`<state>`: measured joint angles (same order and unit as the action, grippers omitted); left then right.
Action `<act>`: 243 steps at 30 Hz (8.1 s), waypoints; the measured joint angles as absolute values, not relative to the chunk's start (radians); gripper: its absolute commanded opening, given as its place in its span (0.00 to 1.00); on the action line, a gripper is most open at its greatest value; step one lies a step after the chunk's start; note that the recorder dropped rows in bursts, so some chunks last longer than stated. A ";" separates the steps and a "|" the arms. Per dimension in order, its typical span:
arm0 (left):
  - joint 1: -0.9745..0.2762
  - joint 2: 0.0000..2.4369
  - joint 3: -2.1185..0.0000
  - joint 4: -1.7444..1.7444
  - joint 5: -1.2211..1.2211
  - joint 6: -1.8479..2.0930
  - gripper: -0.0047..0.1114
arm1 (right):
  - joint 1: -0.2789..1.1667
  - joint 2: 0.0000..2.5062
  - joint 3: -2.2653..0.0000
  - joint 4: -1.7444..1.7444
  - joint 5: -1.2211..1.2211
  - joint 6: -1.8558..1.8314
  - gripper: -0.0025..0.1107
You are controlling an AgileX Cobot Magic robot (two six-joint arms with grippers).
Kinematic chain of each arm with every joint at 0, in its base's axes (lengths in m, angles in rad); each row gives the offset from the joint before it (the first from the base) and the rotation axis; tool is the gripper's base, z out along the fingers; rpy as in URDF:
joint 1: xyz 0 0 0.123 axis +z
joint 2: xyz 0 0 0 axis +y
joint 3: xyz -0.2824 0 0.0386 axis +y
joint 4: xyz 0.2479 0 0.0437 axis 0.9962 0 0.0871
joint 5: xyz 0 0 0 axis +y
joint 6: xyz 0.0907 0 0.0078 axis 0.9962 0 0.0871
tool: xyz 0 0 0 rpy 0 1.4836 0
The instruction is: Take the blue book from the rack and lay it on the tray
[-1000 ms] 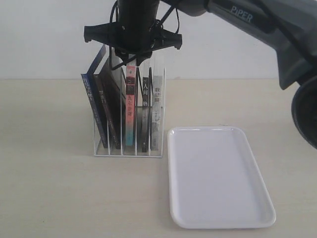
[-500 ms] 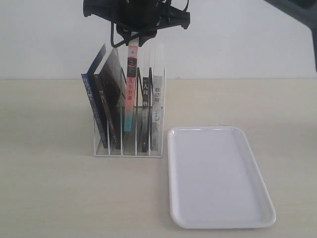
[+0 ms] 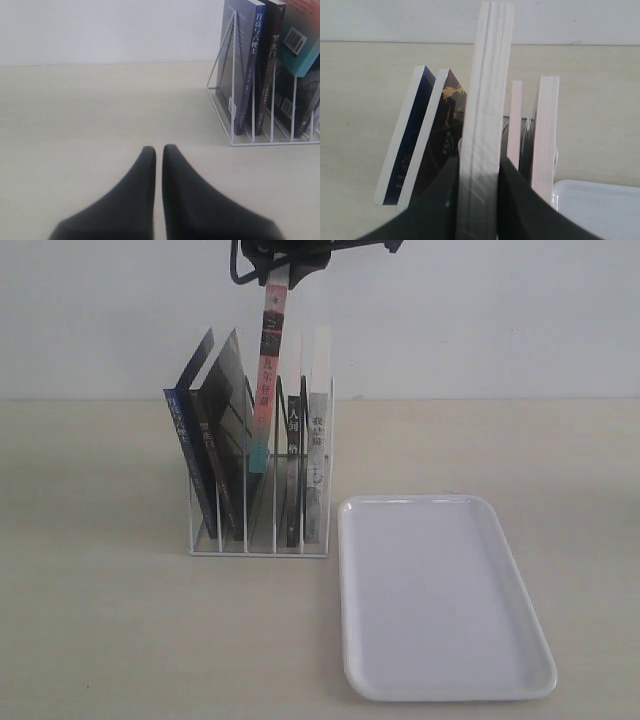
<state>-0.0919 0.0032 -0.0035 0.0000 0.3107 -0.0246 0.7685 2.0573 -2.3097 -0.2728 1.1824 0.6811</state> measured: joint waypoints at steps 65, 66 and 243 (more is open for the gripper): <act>-0.092 0.003 -0.004 0.000 0.311 -0.025 0.08 | 0.778 2.193 -2.310 -0.274 1.164 0.665 0.02; -0.092 0.003 -0.004 0.000 0.311 -0.025 0.08 | 0.778 2.195 -2.310 -0.274 1.162 0.665 0.02; -0.092 0.003 -0.004 0.000 0.312 -0.025 0.08 | 0.887 2.073 -2.311 -0.415 0.963 0.735 0.02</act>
